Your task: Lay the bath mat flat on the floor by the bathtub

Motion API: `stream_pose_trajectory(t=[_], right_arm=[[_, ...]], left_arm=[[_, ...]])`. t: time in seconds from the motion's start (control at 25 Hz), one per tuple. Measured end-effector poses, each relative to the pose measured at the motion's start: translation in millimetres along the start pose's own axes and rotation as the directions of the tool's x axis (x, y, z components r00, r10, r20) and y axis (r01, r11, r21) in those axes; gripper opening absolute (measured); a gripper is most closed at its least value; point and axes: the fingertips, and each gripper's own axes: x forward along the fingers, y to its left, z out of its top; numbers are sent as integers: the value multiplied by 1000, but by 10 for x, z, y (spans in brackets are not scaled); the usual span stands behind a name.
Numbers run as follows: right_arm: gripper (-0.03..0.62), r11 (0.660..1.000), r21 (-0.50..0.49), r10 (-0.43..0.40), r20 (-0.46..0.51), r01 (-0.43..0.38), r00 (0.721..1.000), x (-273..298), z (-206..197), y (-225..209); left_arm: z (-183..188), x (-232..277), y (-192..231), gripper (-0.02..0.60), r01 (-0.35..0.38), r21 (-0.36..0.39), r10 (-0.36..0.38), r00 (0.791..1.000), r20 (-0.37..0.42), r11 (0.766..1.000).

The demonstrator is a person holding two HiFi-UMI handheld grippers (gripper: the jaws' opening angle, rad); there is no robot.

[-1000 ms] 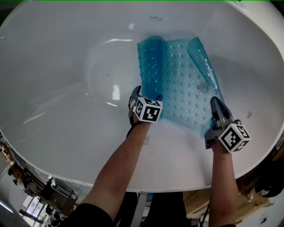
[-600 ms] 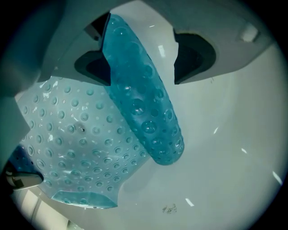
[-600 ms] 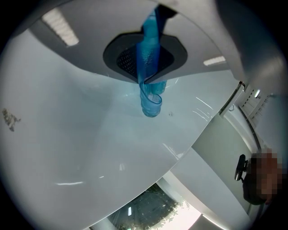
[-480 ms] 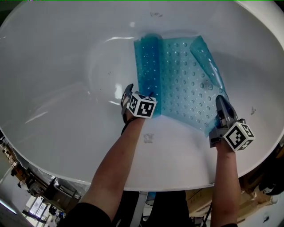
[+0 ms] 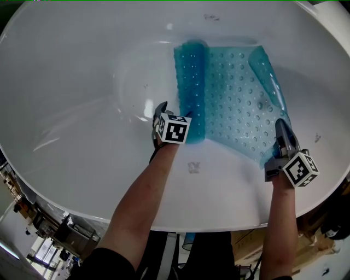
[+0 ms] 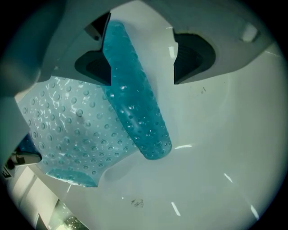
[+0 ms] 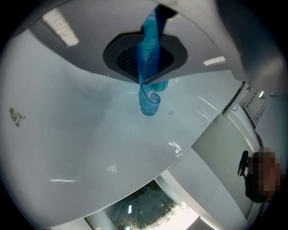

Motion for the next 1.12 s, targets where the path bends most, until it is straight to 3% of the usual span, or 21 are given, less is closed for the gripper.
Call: stream_pose_trajectory(t=[0.12,0.32,0.48,0.64,0.72,0.76,0.8,0.88,0.96,1.04,1.12], right_arm=[[14,1000,0,13,-3,-13,1000,-18,-3,93],[14,1000,-1,31,-13,-31,999,18,-27,107],[14,999,13,42,-7,-42,999,6,-44,84],[14,998,29,56,-7,-55,998,-1,-76,94],[14,998,29,59,-4,-59,998,12,-80,83],[14,998,30,60,-3,-60,998,21,-81,82],[14,998,31,60,-3,-60,998,29,-84,82],[14,998,33,61,-5,-60,998,39,-103,80],[14,998,31,63,-7,-62,998,35,-128,70],[14,998,27,65,-12,-64,998,40,-134,74],[14,998,26,65,-17,-65,998,58,-121,94]], left_arm=[[202,-126,-148,445,11,-5,-11,999,46,1000],[563,-193,-634,417,52,106,-62,993,98,993],[656,-184,-879,192,54,212,-75,993,91,976],[589,-104,-904,54,56,188,-70,995,66,981],[544,-51,-862,26,38,184,-48,997,53,982],[515,-23,-830,31,24,186,-33,998,45,982],[477,8,-793,77,9,188,-16,999,36,982],[375,73,-725,263,-15,180,13,1000,13,984],[257,123,-681,379,-28,155,30,1000,-9,988],[145,173,-653,450,-30,109,33,999,-31,994],[69,219,-622,478,-31,59,34,998,-44,998]])
